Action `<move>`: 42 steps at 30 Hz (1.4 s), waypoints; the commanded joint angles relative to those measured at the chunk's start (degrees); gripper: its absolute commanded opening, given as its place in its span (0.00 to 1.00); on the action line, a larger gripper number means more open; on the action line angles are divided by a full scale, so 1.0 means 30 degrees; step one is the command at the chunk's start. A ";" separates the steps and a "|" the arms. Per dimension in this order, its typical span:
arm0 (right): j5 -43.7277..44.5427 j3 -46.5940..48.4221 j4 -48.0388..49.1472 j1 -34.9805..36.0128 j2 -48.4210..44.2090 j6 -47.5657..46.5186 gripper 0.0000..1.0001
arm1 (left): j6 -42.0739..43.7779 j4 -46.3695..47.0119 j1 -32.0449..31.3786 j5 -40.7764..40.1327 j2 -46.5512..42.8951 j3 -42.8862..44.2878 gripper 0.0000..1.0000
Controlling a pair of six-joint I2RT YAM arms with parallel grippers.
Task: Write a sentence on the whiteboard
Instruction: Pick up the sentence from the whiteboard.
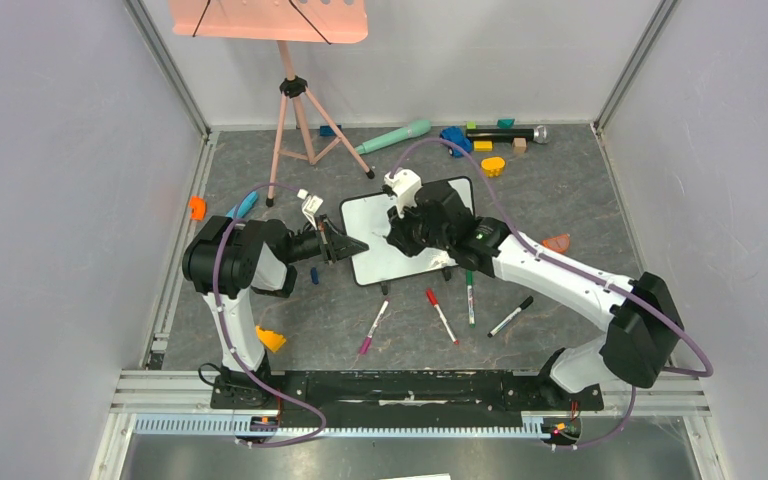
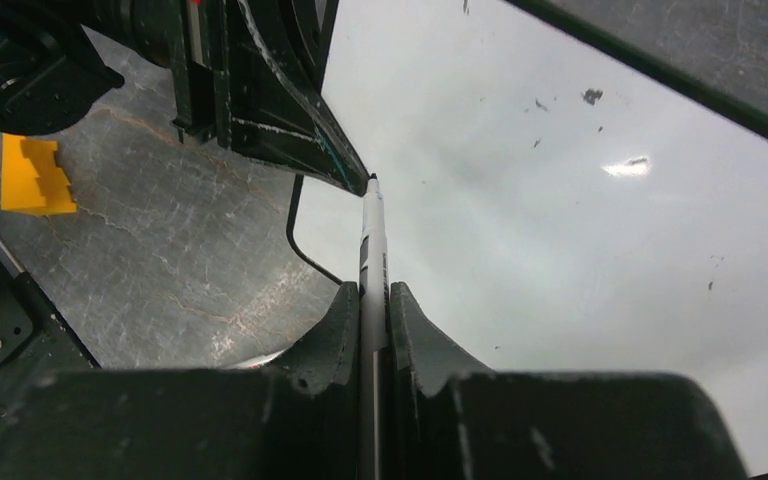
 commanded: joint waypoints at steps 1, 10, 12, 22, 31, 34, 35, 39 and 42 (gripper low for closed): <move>0.0263 0.1778 0.1048 0.0117 0.0203 0.0108 0.00 | 0.1637 0.0678 0.0208 -0.1478 0.0287 -0.0567 0.02; 0.0270 0.2488 0.1103 0.0265 0.0743 0.0018 0.00 | 0.2089 0.0678 0.0266 -0.1854 0.0091 -0.0731 0.02; 0.0263 0.2632 0.1150 0.0274 0.0912 0.0041 0.00 | 0.2855 0.0678 0.0266 -0.1493 0.0088 -0.0703 0.02; 0.0387 0.3529 0.0904 0.0261 0.1493 0.0096 0.00 | 0.3064 0.0678 0.0259 0.0057 0.1012 0.0587 0.02; 0.0717 0.3640 0.0145 0.0249 0.1231 -0.0126 0.00 | 0.2485 0.0678 0.0266 0.0375 0.1194 0.1035 0.02; 0.0922 0.3586 -0.0091 0.0256 0.1112 -0.0300 0.00 | 0.2703 0.0685 0.0259 0.0204 0.1096 0.0801 0.02; 0.1207 0.3507 -0.0117 0.0252 0.1085 -0.0290 0.00 | 0.2761 0.0678 0.0242 0.0055 0.1061 0.0692 0.02; 0.1549 0.3375 -0.0097 0.0259 0.1158 0.0021 0.00 | 0.2840 0.0678 0.0237 -0.0221 0.0966 0.0499 0.02; 0.1359 0.3830 -0.0098 0.0251 0.1386 0.0070 0.00 | 0.2988 0.0681 0.0122 -0.0295 0.0904 0.0388 0.02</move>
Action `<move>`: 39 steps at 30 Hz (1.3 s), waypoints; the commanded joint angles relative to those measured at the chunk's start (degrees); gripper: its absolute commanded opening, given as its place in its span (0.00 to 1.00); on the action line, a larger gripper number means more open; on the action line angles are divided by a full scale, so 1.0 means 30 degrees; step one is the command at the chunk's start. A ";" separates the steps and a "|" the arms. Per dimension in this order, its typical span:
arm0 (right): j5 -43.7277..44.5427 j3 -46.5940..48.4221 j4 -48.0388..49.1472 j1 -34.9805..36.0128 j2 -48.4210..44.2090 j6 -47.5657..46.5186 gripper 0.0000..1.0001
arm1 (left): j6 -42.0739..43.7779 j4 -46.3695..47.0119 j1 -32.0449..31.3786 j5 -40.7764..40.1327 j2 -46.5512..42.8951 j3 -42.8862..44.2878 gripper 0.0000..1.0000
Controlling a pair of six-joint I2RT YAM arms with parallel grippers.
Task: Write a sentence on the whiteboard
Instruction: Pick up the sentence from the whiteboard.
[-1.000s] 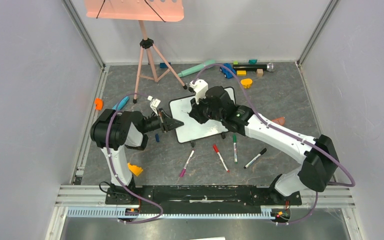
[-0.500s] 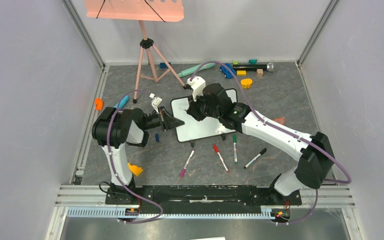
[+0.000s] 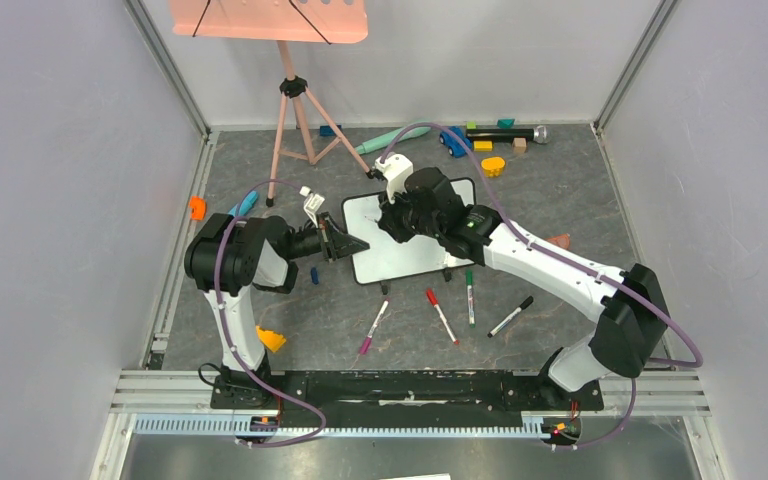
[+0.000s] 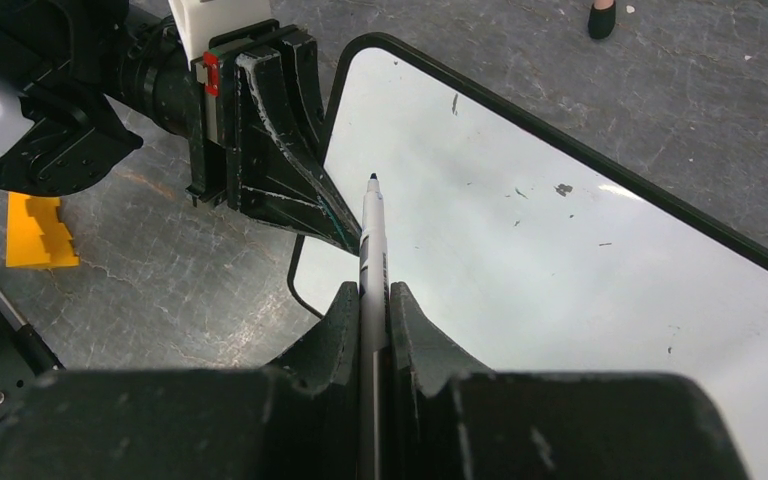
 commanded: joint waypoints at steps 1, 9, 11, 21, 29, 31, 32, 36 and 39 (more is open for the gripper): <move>0.0180 0.1201 0.0362 0.0088 0.0051 0.0129 0.00 | 0.2875 0.0714 0.0055 -0.1153 0.0447 -0.0432 0.02; 0.0296 0.1363 0.0080 0.0104 0.0179 0.0295 0.00 | 0.2918 0.0707 0.0054 -0.0815 0.0445 -0.0374 0.02; 0.0422 0.1262 -0.0170 0.0088 0.0225 0.0418 0.00 | 0.2862 0.0707 0.0054 -0.0711 0.0497 -0.0316 0.02; 0.0262 0.1004 -0.0464 0.0121 0.0233 0.0543 0.00 | 0.2808 0.0709 0.0054 -0.0560 0.0585 -0.0259 0.02; 0.0192 0.1077 -0.0487 0.0186 0.0412 0.0603 0.00 | 0.2853 0.0707 0.0054 -0.0467 0.0558 -0.0266 0.02; 0.0099 0.1113 -0.0541 0.0177 0.0490 0.0594 0.00 | 0.2864 0.0707 0.0054 -0.0489 0.0524 -0.0311 0.02; 0.0088 0.1142 -0.0545 0.0205 0.0515 0.0605 0.00 | 0.2873 0.0707 0.0054 -0.0488 0.0523 -0.0329 0.02; 0.0008 0.1216 -0.0575 0.0249 0.0739 0.0499 0.00 | 0.2840 0.0707 0.0054 -0.0514 0.0562 -0.0287 0.02; 0.0004 0.1310 -0.0489 0.0273 0.0947 0.0358 0.00 | 0.2799 0.0707 0.0054 -0.0507 0.0579 -0.0300 0.02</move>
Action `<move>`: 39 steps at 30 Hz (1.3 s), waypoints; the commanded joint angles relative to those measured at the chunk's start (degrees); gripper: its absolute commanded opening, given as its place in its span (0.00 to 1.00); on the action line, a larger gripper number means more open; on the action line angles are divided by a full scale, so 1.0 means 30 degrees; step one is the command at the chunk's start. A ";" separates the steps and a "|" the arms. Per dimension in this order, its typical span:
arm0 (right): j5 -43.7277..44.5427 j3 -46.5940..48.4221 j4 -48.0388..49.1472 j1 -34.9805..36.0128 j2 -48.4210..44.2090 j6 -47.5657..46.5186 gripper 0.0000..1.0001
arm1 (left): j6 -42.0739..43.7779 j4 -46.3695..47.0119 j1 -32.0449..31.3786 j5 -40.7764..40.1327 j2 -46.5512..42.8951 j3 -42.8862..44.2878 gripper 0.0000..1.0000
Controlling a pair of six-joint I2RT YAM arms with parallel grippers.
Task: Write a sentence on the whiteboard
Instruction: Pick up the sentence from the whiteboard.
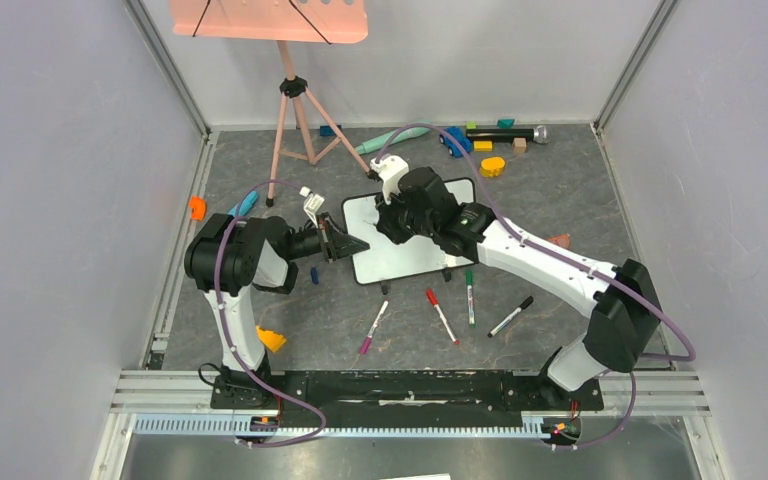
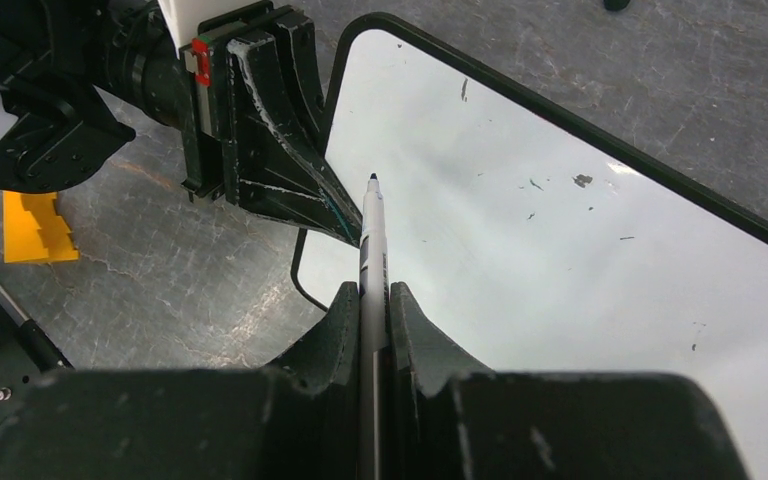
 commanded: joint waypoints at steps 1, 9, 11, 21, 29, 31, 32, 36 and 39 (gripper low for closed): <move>-0.0097 0.0701 0.0419 0.0156 0.0401 -0.0138 0.00 | 0.2798 0.0692 0.0076 -0.0422 0.0572 -0.0210 0.02; -0.0236 0.1460 0.0962 0.0141 0.1087 -0.0154 0.00 | 0.2781 0.0692 0.0047 -0.0452 0.0598 -0.0215 0.02; -0.0236 0.1622 0.1020 0.0151 0.1279 -0.0144 0.00 | 0.2798 0.0692 0.0047 -0.0452 0.0624 -0.0249 0.02; 0.0151 0.2328 0.1276 0.0141 0.1785 -0.0242 0.00 | 0.2919 0.0692 0.0050 -0.0421 0.0556 -0.0260 0.02; 0.0948 0.2782 0.1300 0.0158 0.2164 -0.0514 0.00 | 0.3020 0.0692 0.0047 -0.0409 0.0507 -0.0315 0.02; 0.1029 0.2939 0.1319 0.0146 0.2284 -0.0547 0.00 | 0.3044 0.0692 0.0047 -0.0430 0.0476 -0.0342 0.02; 0.1051 0.2998 0.1316 0.0137 0.2369 -0.0573 0.00 | 0.3070 0.0692 0.0047 -0.0413 0.0455 -0.0366 0.02; 0.1111 0.3117 0.1444 0.0141 0.2435 -0.0619 0.00 | 0.3124 0.0692 0.0047 -0.0445 0.0401 -0.0436 0.02; 0.1289 0.3153 0.1457 0.0151 0.2463 -0.0668 0.00 | 0.3145 0.0694 0.0047 -0.0378 0.0415 -0.0404 0.02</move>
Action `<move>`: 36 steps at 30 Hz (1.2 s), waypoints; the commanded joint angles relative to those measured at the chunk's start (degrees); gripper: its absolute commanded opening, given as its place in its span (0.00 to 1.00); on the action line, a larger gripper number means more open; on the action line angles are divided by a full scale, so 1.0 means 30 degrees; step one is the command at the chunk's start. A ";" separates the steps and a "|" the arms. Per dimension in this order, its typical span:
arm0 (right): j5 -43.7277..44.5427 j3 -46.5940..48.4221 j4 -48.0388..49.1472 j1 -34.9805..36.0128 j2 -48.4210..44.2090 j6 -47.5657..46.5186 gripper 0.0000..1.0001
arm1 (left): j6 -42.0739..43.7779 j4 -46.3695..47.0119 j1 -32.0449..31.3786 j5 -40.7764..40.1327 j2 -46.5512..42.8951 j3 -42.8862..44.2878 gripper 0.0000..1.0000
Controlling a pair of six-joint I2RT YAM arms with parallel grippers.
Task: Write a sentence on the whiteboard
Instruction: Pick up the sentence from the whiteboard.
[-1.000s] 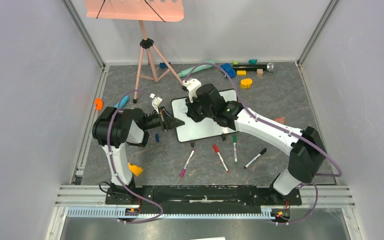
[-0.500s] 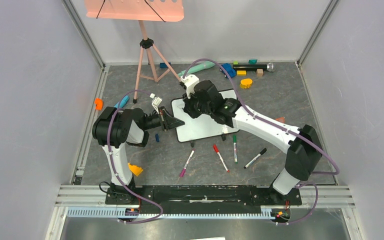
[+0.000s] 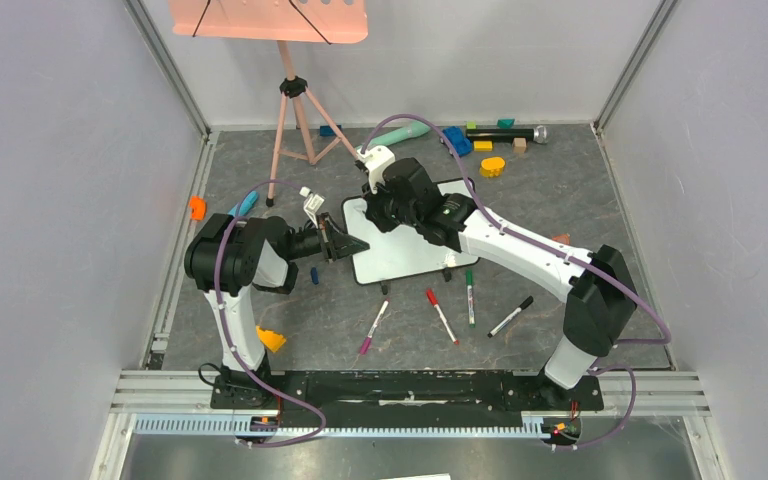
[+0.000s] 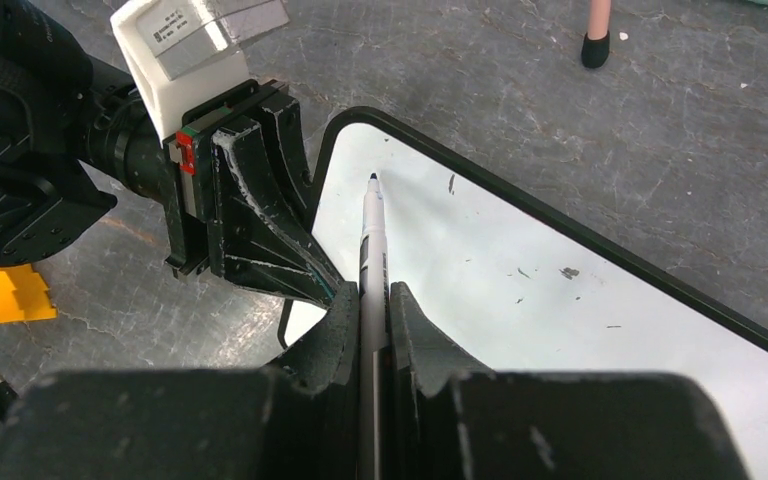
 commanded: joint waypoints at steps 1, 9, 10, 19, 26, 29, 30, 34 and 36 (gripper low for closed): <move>0.0571 0.0931 0.0885 0.0053 0.0063 -0.0332 0.00 | 0.3143 0.0685 0.0047 -0.0372 0.0414 -0.0404 0.02; 0.1026 0.0924 0.0870 0.0060 0.0115 -0.0452 0.00 | 0.3246 0.0685 0.0047 -0.0371 0.0394 -0.0378 0.02; 0.1106 0.0907 0.0864 0.0057 0.0152 -0.0477 0.00 | 0.3232 0.0685 0.0047 -0.0372 0.0374 -0.0408 0.02; 0.1240 0.0984 0.0648 0.0062 0.0379 -0.0501 0.00 | 0.3308 0.0685 0.0047 -0.0385 0.0335 -0.0424 0.02; 0.1233 0.0358 0.0517 0.0061 0.0095 -0.0457 0.00 | 0.3257 0.0685 0.0047 -0.0467 0.0386 -0.0441 0.02; 0.1151 0.0004 0.0521 0.0054 -0.0045 -0.0381 0.00 | 0.3232 0.0685 0.0047 -0.0474 0.0409 -0.0423 0.02; 0.1136 -0.0047 0.0513 0.0057 -0.0109 -0.0359 0.00 | 0.3208 0.0685 0.0047 -0.0474 0.0402 -0.0418 0.02; 0.0756 -0.0483 0.0380 0.0053 -0.0311 -0.0253 0.00 | 0.3201 0.0685 0.0047 -0.0474 0.0418 -0.0399 0.02; 0.0576 -0.0719 0.0352 0.0053 -0.0389 -0.0181 0.00 | 0.3172 0.0685 0.0047 -0.0474 0.0444 -0.0388 0.02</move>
